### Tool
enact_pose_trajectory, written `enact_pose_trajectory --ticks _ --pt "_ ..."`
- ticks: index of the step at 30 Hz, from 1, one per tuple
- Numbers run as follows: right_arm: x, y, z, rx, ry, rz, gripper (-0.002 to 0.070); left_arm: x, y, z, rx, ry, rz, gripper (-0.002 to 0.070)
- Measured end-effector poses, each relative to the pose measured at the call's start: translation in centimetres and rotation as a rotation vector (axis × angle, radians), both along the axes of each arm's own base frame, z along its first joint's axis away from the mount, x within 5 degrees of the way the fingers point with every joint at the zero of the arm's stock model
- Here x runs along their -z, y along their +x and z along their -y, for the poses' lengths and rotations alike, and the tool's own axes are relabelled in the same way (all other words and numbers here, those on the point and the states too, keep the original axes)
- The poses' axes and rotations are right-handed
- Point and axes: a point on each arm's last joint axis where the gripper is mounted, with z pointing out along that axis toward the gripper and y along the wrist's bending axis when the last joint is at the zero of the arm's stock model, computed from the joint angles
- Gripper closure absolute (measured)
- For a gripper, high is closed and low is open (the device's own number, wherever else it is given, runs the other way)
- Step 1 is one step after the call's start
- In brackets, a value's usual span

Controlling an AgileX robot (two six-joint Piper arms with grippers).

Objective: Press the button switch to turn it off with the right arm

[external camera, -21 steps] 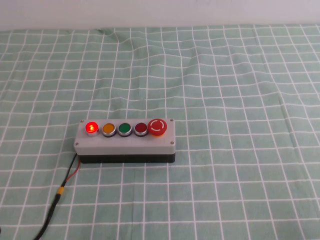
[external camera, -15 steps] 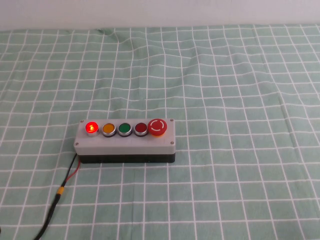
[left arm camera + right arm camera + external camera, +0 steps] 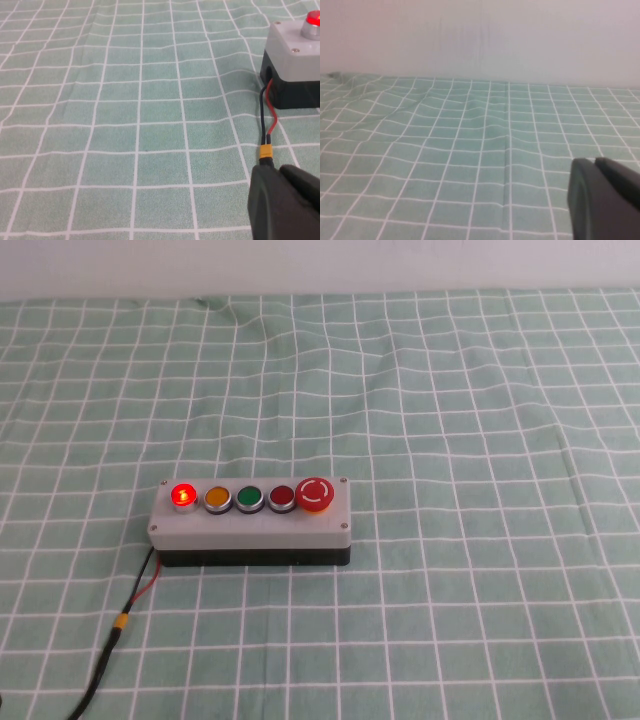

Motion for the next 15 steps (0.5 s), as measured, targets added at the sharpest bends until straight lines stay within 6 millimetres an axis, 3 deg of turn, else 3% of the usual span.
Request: enact_pose_trajectory --ticks 8,15 --pt "-0.4 0.0 0.2 0.022 0.009 0.046 0.0692 0.0 0.0 0.0 0.0 0.0 0.0 0.0678" --pt "-2.8 -0.3 1.4 0.152 0.049 0.309 0.0692 0.0 0.0 0.0 0.0 0.0 0.0 0.0678"
